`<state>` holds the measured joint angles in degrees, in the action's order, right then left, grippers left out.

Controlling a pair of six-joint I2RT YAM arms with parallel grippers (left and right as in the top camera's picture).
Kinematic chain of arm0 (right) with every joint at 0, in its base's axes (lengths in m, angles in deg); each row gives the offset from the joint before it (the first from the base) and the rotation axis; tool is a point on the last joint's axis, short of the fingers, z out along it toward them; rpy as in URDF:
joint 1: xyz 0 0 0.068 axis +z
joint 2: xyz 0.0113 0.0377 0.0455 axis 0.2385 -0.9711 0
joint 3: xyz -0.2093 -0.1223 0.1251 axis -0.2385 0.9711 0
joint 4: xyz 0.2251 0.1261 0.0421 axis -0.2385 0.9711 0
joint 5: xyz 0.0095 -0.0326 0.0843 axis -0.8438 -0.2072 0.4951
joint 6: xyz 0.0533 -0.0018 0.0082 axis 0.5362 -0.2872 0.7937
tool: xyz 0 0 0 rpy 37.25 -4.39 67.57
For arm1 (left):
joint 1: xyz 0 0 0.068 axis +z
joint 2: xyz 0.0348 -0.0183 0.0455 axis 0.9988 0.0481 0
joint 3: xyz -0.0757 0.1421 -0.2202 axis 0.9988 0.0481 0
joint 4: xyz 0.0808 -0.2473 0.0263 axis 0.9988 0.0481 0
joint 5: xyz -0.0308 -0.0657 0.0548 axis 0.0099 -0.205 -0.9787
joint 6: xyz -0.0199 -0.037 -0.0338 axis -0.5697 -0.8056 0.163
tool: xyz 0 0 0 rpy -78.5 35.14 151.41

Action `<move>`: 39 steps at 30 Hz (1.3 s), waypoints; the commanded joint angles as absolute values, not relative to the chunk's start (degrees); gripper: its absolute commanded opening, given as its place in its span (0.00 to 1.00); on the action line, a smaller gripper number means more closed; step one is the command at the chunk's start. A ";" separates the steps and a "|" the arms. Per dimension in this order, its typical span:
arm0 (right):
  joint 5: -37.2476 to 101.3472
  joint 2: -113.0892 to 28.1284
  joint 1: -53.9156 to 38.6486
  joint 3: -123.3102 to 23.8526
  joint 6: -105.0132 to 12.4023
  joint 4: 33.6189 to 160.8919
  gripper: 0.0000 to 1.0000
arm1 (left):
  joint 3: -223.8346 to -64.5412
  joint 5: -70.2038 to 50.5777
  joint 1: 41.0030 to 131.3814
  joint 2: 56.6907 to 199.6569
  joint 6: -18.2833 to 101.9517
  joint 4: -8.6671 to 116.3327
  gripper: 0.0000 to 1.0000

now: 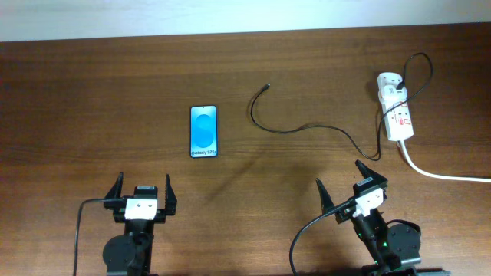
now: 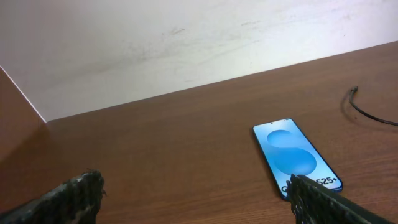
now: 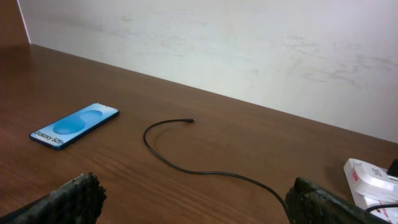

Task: Plug charger to phone and switch on socket

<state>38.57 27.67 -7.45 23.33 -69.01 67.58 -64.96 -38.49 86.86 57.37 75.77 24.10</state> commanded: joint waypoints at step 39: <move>38.33 28.08 -7.82 23.83 -68.77 67.63 0.98 | -64.98 -36.76 87.14 57.37 73.52 20.34 0.99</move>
